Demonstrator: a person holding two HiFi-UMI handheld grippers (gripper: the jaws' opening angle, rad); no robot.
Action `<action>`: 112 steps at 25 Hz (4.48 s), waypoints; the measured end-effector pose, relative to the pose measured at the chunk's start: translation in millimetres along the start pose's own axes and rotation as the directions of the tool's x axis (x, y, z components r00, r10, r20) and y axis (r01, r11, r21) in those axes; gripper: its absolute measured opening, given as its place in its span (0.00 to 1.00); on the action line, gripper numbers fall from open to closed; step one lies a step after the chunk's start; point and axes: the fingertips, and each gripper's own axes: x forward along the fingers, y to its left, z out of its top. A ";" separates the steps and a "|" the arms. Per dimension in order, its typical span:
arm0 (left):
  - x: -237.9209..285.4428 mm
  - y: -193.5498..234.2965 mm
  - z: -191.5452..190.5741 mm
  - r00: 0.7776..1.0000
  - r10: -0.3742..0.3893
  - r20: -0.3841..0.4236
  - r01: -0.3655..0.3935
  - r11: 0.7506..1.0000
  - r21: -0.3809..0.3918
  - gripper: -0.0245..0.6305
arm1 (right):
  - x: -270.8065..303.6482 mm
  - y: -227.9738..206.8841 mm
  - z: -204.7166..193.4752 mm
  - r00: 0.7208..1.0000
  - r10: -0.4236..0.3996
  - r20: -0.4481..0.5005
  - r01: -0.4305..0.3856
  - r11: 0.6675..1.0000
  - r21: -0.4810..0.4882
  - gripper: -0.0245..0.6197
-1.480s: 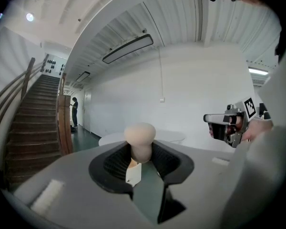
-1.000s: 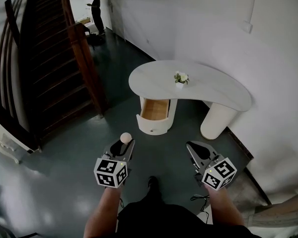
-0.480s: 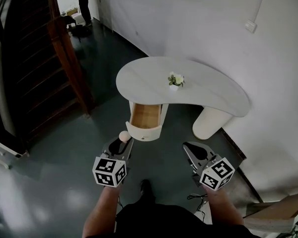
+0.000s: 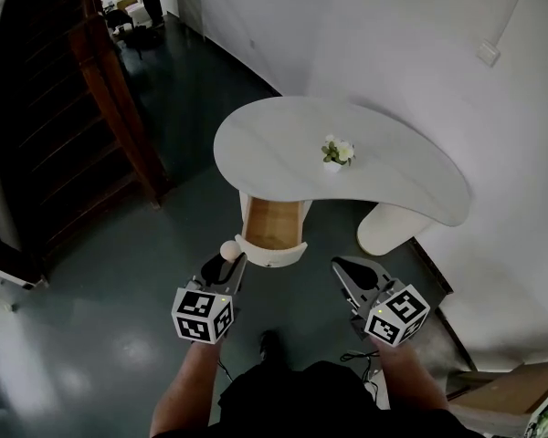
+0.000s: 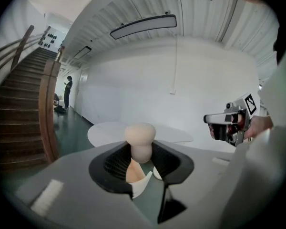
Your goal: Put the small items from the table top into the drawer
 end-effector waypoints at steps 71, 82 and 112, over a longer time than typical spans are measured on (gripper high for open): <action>142.5 84.2 -65.9 0.935 0.279 -0.221 -0.312 0.941 -0.130 0.25 | 223.4 -119.2 -75.9 0.841 0.453 -0.296 -0.449 0.889 0.085 0.05; 193.6 90.0 -118.7 0.911 0.184 -0.368 -0.228 0.971 -0.079 0.25 | 237.1 -140.1 -133.6 0.829 0.418 -0.372 -0.402 0.907 0.124 0.05; 269.7 84.8 -250.0 0.551 0.018 -0.835 0.430 0.851 0.302 0.25 | 250.5 -176.8 -195.4 0.800 0.389 -0.457 -0.343 0.921 0.185 0.05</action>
